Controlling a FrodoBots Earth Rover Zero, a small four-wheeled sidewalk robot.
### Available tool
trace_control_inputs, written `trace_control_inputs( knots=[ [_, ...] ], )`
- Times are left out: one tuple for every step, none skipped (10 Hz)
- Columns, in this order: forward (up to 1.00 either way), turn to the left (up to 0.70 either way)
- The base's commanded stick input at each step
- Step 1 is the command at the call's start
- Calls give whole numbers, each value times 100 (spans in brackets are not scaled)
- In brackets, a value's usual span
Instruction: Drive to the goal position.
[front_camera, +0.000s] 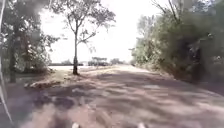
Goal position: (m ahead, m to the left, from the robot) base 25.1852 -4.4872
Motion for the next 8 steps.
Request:
trace_control_inputs(
  knots=[
    [70, 0],
    [70, 0],
    [70, 0],
    [70, 0],
    [70, 0],
    [70, 0],
    [70, 0],
    [70, 0]
  ],
)
